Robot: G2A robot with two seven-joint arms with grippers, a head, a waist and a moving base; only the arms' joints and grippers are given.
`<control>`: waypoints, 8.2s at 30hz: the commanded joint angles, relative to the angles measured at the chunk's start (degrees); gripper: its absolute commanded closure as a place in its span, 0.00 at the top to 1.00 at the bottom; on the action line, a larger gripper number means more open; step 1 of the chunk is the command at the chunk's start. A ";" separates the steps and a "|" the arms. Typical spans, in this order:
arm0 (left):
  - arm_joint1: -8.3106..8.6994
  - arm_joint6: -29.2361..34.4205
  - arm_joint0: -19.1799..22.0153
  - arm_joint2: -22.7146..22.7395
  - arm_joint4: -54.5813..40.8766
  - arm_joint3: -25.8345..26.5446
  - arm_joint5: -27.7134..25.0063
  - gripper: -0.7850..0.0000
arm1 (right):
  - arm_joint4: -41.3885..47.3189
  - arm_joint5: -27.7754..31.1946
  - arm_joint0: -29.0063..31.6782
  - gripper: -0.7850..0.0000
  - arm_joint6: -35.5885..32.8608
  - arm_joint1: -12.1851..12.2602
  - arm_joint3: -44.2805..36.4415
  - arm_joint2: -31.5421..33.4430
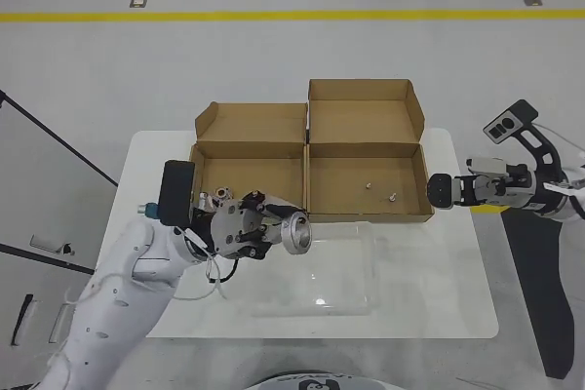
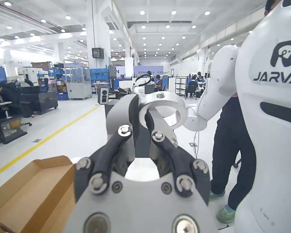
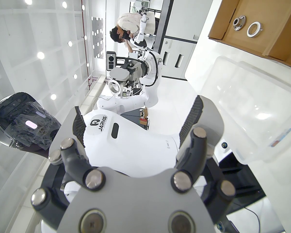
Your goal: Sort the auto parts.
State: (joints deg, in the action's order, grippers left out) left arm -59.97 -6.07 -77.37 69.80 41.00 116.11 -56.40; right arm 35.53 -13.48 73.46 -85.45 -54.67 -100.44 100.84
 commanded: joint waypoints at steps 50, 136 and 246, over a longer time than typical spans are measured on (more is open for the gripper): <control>-3.21 -19.94 -0.26 1.06 8.44 1.12 -1.60 0.00 | 0.00 0.00 0.00 1.00 0.00 0.00 0.00 0.00; -5.58 -17.80 -4.73 4.46 3.82 3.22 -0.15 0.00 | 0.00 0.00 0.00 1.00 0.00 0.00 0.00 0.00; -4.24 29.79 9.99 3.70 10.42 0.12 8.86 0.00 | 0.00 0.00 0.00 1.00 0.00 0.00 0.00 0.00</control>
State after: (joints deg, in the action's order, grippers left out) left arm -64.13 23.25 -69.42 74.76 50.48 117.68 -47.08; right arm 35.53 -13.48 73.46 -85.45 -54.67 -100.44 100.84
